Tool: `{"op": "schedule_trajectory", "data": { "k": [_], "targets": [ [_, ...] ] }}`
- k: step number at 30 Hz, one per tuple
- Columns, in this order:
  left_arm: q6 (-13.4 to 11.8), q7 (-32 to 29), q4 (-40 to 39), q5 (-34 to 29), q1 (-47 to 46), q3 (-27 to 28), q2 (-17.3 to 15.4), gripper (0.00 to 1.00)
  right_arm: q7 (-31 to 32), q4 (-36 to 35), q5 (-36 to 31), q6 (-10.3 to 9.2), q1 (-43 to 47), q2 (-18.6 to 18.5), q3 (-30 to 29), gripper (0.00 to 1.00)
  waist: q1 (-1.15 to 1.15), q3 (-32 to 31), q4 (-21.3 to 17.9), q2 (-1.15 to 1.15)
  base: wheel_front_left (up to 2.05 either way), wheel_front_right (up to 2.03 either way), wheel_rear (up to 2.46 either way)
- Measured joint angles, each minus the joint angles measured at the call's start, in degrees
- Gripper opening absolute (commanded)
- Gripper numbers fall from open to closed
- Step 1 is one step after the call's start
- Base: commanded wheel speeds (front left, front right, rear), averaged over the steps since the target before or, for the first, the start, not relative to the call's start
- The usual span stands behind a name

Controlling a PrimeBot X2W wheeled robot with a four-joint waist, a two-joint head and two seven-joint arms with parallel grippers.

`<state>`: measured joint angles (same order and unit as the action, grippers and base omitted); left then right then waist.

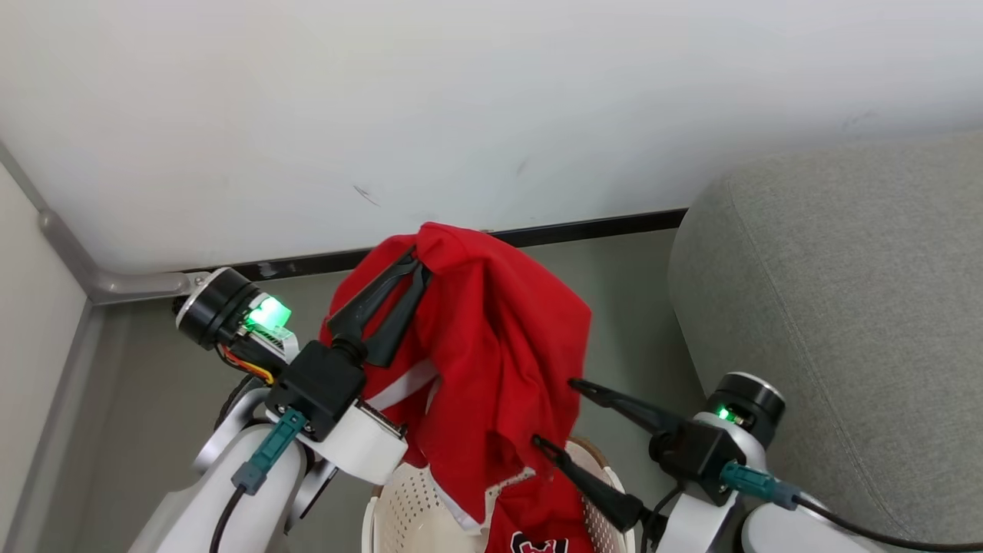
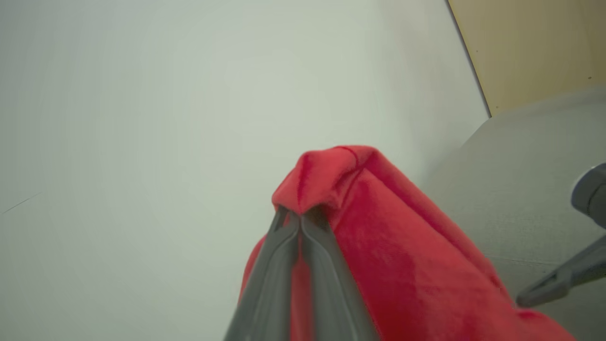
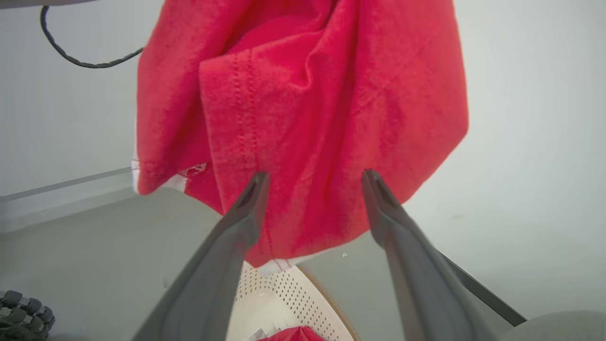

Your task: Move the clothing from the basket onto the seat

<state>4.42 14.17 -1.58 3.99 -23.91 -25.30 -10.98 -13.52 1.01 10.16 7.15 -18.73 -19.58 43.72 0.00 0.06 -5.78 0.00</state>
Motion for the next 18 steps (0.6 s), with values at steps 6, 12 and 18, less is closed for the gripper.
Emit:
{"op": "schedule_trajectory", "data": {
  "k": [6,12,18],
  "targets": [
    [0.29,-1.09,-0.88,0.01,0.0,-1.45,0.47,0.0,0.15,0.41,1.94,0.0,0.01,1.43,2.98,1.0,0.0,-0.9,0.55,0.0,0.0,0.0,0.0],
    [0.38,-2.58,-1.35,0.01,0.0,-2.54,0.97,0.0,0.15,0.52,2.75,0.0,0.02,1.56,3.16,1.0,0.0,-1.36,1.26,0.0,0.0,0.0,0.0],
    [0.79,-3.54,-2.3,0.43,-0.01,-3.68,1.53,0.0,0.14,1.62,1.36,0.0,-0.28,2.13,0.78,1.0,0.0,-1.48,1.58,0.0,0.0,0.0,0.0]
  ]
}}
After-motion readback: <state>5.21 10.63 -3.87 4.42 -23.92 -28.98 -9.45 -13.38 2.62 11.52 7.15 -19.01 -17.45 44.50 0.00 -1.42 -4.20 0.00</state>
